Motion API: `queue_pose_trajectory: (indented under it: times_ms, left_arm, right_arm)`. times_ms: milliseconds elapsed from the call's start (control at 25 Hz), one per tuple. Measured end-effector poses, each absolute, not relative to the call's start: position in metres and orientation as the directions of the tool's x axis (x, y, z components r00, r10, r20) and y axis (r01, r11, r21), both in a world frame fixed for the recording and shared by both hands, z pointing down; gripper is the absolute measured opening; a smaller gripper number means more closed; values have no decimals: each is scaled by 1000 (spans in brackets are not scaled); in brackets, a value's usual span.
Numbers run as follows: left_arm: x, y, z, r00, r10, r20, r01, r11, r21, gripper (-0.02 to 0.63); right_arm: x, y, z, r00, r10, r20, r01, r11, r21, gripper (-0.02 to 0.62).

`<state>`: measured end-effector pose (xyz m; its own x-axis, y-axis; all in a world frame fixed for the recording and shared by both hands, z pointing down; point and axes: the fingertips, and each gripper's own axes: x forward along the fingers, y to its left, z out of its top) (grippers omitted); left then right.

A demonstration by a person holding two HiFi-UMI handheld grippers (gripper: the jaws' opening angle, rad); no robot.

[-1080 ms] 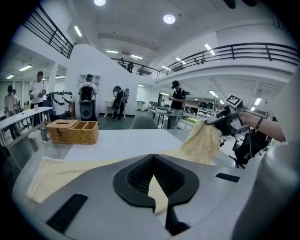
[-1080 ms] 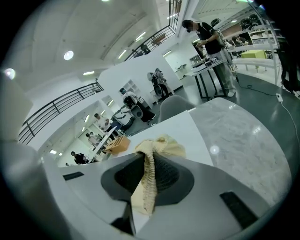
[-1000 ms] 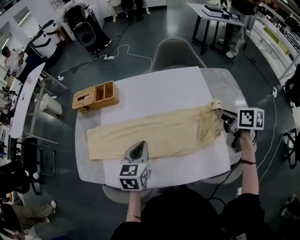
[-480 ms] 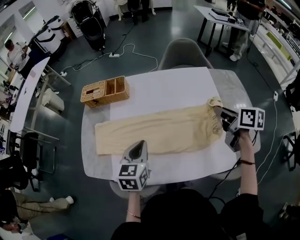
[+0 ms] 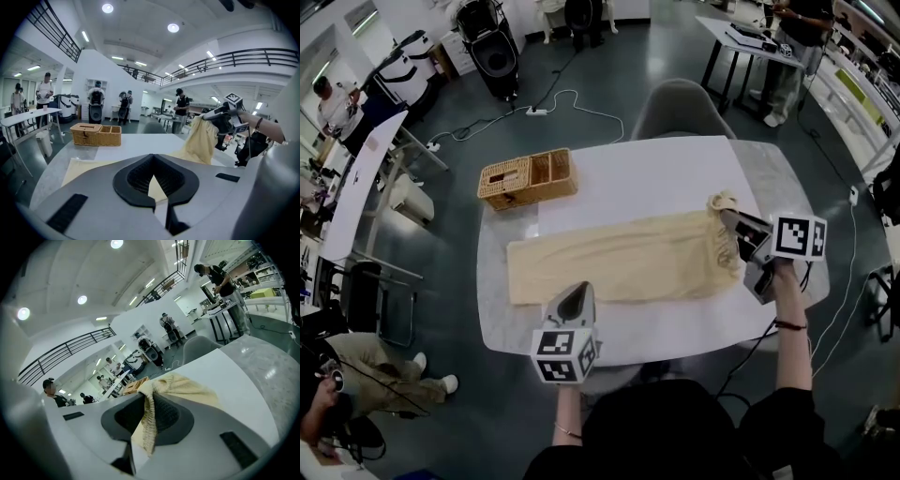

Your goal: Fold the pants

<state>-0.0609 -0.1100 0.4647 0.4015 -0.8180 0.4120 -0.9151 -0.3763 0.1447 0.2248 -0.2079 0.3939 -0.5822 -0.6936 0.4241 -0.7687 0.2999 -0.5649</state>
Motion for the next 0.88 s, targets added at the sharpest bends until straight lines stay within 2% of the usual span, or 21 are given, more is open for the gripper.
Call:
queue_pose_trajectory:
  times_ms: [280, 520, 640, 880]
  left_arm:
    - [-72, -102, 448, 391, -825, 408, -920, -367, 139, 8]
    - [-75, -93, 433, 375, -836, 401, -927, -353, 131, 8]
    - [-82, -93, 431, 357, -846, 396, -934, -335, 125, 8]
    - [-109, -93, 436, 316, -861, 399, -949, -290, 127, 8]
  right_arm:
    - [213, -203, 376, -574, -702, 422, -774, 298, -558, 55]
    - [187, -198, 357, -658, -672, 338, -703, 387, -597, 55]
    - [184, -197, 360, -632, -679, 374, -732, 364, -576, 55]
    - [136, -200, 366, -688, -637, 349, -688, 418, -594, 55]
